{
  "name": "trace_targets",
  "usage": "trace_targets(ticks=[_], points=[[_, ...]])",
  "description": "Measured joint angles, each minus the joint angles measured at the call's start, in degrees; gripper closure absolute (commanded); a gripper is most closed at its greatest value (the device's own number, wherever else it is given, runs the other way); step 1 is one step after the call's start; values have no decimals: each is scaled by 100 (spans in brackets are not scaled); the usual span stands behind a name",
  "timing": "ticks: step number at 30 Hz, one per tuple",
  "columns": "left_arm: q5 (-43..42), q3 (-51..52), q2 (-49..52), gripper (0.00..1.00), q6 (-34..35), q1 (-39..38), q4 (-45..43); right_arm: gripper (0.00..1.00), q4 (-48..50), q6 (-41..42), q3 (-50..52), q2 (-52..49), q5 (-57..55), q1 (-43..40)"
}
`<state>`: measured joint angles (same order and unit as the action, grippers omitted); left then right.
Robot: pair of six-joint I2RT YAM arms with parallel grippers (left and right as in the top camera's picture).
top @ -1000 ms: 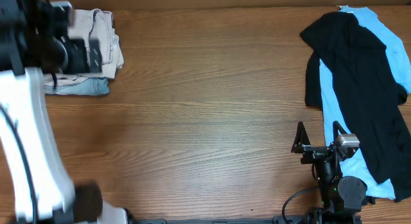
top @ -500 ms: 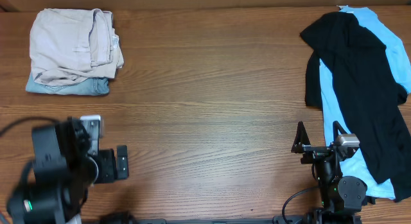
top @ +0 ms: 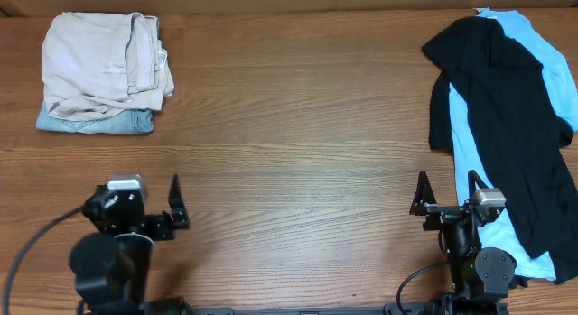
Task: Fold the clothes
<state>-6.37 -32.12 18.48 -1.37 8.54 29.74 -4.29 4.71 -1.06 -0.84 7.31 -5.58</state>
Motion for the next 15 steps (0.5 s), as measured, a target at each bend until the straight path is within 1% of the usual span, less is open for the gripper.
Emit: trace_targets(ticks=[2, 7, 11, 15], points=[[-33, 634, -428, 0, 0, -144, -758, 0, 0, -4, 0, 0, 0, 0], [-61, 1770, -1069, 0, 24, -295, -2059, 0, 2, -2, 0, 0, 0, 0], [-63, 2448, -1412, 0, 87, -334, -2876, 0, 2, -2, 0, 0, -2, 0], [7, 3023, -1733, 0, 177, -428, -3204, 0, 4, -2, 0, 0, 0, -2]])
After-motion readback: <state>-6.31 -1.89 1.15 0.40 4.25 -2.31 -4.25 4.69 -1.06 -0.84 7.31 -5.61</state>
